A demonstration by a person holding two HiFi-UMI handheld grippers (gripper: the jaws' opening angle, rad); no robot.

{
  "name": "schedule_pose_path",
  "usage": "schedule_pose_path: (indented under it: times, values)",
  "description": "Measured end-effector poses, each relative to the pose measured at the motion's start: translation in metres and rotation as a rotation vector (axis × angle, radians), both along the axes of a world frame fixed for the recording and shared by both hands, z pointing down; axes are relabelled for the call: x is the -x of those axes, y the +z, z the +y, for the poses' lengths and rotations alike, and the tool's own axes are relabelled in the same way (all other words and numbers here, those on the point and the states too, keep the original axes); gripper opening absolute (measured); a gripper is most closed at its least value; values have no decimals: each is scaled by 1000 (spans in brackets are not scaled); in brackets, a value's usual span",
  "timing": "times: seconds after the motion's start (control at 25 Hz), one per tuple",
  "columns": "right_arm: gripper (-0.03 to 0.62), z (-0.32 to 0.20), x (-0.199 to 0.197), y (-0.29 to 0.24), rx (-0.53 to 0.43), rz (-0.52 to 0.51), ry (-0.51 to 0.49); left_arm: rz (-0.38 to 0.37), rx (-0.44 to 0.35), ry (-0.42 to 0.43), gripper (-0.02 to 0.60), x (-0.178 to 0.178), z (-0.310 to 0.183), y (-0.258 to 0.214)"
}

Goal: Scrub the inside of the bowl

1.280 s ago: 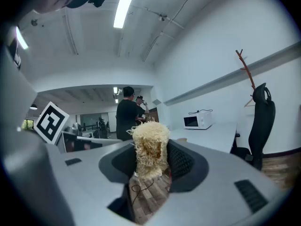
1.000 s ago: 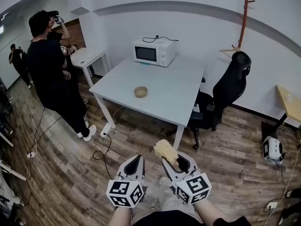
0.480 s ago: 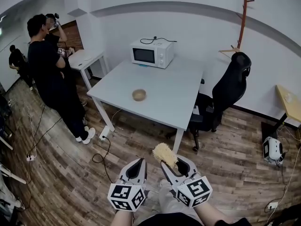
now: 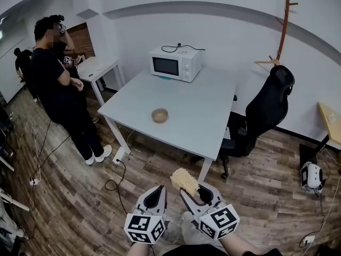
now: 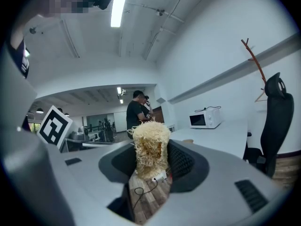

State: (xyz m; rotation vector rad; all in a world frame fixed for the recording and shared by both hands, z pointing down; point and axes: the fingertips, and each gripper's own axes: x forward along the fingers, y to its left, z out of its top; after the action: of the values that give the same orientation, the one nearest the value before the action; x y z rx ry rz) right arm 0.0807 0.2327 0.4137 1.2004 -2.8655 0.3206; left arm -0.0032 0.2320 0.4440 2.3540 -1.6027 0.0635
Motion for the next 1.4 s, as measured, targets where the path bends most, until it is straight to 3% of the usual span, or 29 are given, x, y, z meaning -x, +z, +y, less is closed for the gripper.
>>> schedule_pose_path:
  times: [0.28, 0.8, 1.4]
  values:
    - [181, -60, 9, 4, 16, 6, -20, 8, 22, -16, 20, 5, -60, 5]
    - [181, -168, 16, -7, 9, 2, -135, 22, 26, -120, 20, 14, -160, -1]
    - [182, -218, 29, 3, 29, 29, -224, 50, 44, -250, 20, 37, -200, 11]
